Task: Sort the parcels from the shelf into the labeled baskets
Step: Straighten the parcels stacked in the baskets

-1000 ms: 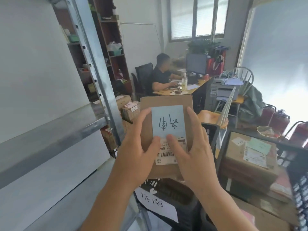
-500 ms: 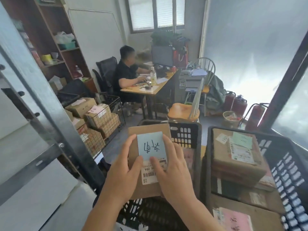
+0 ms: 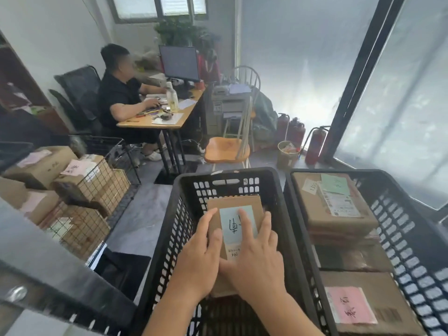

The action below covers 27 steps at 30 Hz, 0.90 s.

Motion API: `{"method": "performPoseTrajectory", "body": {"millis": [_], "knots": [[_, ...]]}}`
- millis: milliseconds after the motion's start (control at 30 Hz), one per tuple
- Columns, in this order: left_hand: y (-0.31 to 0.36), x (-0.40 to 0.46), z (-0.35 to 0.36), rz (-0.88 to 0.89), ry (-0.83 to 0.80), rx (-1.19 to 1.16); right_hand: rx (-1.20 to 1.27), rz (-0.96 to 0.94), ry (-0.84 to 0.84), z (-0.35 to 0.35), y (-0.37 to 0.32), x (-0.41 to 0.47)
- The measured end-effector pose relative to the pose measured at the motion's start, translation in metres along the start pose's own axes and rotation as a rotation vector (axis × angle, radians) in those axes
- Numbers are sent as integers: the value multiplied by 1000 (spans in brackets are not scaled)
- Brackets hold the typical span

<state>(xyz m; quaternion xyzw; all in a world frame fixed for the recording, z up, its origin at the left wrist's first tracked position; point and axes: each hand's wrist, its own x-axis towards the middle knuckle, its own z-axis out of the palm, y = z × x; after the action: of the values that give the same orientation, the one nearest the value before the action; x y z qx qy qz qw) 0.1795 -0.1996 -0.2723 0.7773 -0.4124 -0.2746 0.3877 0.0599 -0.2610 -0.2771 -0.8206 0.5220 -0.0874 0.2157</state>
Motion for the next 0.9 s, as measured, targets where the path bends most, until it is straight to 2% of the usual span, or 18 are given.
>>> {"method": "performPoseTrajectory", "body": {"millis": [200, 333, 500, 633, 733, 800, 900], "knots": [[10, 21, 12, 10, -74, -139, -37, 47, -2, -6, 0, 37], [0, 30, -10, 0, -1, -158, -70, -76, -25, -13, 12, 46], [-30, 48, -45, 36, 219, 158, -158, -480, -287, -18, 34, 25], [-50, 63, -50, 100, 279, 360, -235, -772, -595, -11, 38, 11], [-76, 75, -47, 85, 253, 503, -381, -957, -713, 3, 47, 11], [-93, 80, -43, 17, 198, 542, -437, -1002, -763, 13, 55, 13], [-107, 76, -32, -32, 168, 551, -455, -955, -824, 26, 67, 20]]}}
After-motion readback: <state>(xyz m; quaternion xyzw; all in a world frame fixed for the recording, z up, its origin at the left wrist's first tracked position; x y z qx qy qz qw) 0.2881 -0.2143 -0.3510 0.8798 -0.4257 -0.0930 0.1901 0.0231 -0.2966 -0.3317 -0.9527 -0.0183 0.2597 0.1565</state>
